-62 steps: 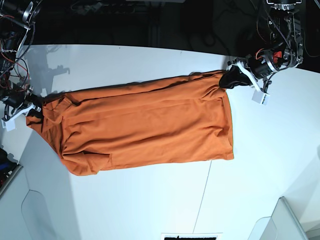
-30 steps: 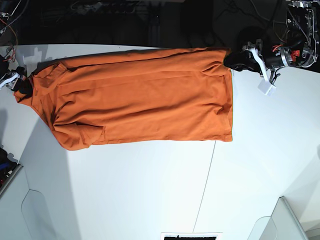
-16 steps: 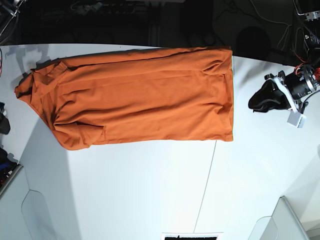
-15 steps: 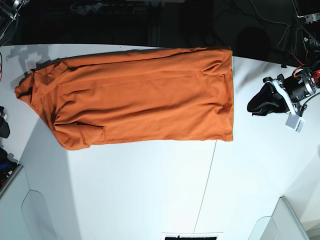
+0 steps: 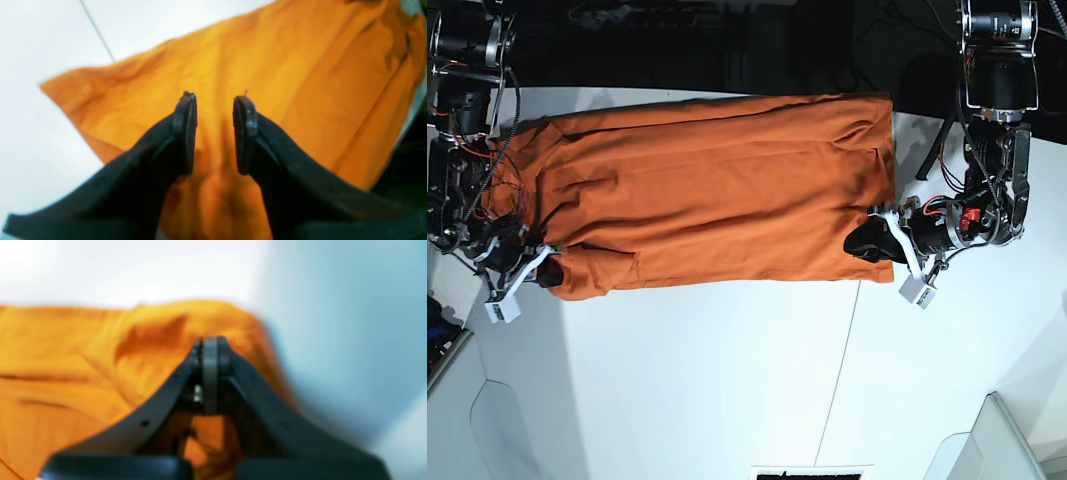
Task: Layout the t-shirt on the table in an organized manner, then fold the t-shirt properly
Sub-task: 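Grasp the shirt's long edge with both grippers, then lift the held edge with both grippers and fold it over the shirt, then release the folded edge with the left gripper and move it away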
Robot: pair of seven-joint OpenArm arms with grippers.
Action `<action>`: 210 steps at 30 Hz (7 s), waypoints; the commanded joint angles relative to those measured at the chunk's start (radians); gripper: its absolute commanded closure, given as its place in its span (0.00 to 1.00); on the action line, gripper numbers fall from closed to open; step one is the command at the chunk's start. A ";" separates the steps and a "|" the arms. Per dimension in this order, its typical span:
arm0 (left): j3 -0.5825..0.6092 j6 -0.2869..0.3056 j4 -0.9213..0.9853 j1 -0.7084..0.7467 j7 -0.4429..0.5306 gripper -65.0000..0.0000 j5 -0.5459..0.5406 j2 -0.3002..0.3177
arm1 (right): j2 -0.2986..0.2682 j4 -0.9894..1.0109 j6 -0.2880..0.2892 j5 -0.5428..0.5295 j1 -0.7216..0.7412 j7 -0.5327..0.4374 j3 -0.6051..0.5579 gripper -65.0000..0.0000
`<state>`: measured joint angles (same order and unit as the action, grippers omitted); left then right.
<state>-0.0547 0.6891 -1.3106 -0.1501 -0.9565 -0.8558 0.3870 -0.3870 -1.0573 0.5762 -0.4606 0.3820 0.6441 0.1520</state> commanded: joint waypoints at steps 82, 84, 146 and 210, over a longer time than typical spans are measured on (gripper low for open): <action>-0.005 0.009 0.124 -0.011 -0.050 0.59 -0.317 0.214 | -0.089 0.012 -0.046 -0.100 0.044 -0.101 0.280 0.62; -0.005 0.009 0.097 -0.022 -0.050 0.49 -0.319 0.215 | -0.078 0.018 -0.056 -0.076 0.045 -0.155 0.280 0.55; -0.005 0.009 0.053 -0.061 -0.005 1.00 -0.252 0.307 | -0.001 -0.042 -0.018 -0.058 0.150 0.066 0.058 1.00; 0.046 0.009 0.054 0.232 -0.059 0.87 -0.225 0.214 | 0.076 -0.257 -0.034 0.013 -0.283 -0.069 0.071 1.00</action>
<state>-0.0154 0.7193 -1.2530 0.0822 -0.9798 -1.1469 0.5926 -0.2966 -1.3067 0.5560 -0.4614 0.0841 0.5655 0.2169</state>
